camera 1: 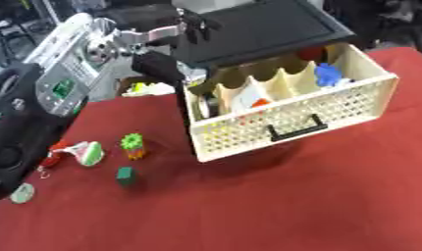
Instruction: Pick up objects from table and place into drawer.
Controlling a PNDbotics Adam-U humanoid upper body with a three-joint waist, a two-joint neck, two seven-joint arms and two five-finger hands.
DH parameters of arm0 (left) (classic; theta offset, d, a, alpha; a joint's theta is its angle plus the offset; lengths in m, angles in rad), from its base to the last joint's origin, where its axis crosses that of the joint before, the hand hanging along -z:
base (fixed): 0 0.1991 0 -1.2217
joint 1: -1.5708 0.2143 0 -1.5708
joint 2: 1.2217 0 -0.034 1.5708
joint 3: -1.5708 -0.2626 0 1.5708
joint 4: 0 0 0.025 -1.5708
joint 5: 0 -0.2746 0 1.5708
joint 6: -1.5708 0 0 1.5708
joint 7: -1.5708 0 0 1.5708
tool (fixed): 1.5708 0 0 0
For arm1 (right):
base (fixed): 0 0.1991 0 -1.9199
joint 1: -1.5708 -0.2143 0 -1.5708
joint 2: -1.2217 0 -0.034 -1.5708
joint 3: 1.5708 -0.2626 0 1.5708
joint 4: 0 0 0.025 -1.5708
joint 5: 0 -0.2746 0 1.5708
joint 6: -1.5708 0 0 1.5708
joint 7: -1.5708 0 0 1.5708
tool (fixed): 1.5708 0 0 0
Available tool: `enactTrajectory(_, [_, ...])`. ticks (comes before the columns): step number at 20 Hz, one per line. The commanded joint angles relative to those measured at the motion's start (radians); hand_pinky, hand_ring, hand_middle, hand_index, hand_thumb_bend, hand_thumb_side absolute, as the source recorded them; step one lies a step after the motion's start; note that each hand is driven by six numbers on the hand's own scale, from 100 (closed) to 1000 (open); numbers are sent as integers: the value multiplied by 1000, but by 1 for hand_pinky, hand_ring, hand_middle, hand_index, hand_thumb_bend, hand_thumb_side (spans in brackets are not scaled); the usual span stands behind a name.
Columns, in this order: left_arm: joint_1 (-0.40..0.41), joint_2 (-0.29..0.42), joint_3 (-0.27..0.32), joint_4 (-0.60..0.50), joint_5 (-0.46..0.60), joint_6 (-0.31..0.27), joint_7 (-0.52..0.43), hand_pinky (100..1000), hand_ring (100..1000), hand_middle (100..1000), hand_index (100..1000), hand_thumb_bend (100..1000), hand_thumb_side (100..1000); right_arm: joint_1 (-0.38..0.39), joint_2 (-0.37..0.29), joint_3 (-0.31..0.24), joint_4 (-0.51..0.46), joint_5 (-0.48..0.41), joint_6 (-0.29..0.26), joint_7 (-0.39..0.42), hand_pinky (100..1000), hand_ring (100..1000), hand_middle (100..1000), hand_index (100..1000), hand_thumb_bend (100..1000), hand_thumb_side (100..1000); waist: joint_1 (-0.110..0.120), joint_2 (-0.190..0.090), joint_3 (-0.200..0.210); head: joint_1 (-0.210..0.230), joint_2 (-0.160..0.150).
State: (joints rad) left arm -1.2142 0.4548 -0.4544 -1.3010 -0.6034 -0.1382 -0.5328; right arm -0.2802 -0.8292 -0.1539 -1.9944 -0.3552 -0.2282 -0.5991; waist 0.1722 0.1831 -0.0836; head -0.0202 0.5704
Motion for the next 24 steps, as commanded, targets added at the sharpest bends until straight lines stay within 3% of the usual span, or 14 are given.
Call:
enactTrajectory(1, [-18, 11, 22, -2, -1, -2, 13, 609, 775, 788, 1000, 225, 741, -11, -24, -9, -6, -8, 5, 0, 372, 487, 471, 735, 100, 1000, -8, -21, 2, -3, 4])
enactTrajectory(6, [-12, 12, 30, -9, 11, 12, 27, 598, 767, 776, 988, 180, 739, -9, -24, -10, -6, -7, 7, -1, 373, 488, 472, 735, 100, 1000, -8, -24, 3, -3, 9])
enactTrajectory(9, [-7, 26, 43, -41, 14, 27, 63, 579, 737, 727, 934, 100, 679, -5, -27, -11, -6, -6, 5, -3, 374, 490, 473, 735, 100, 1000, -9, -28, 8, -5, 16])
enactTrajectory(12, [15, 55, 58, -136, 36, 60, 174, 541, 678, 656, 892, 100, 559, 3, -32, -13, -6, -2, 0, -8, 375, 490, 473, 735, 100, 1000, -12, -31, 18, -11, 26])
enactTrajectory(16, [54, 93, 77, -272, 118, 148, 326, 399, 571, 572, 831, 100, 504, 12, -39, -13, -6, 7, -10, -10, 376, 492, 476, 736, 100, 1000, -17, -33, 28, -19, 37])
enactTrajectory(24, [228, 136, 241, -544, 433, 329, 645, 387, 554, 551, 846, 100, 735, 27, -57, -13, -6, 63, -28, 30, 387, 500, 493, 750, 100, 1000, -47, -32, 52, -15, 60])
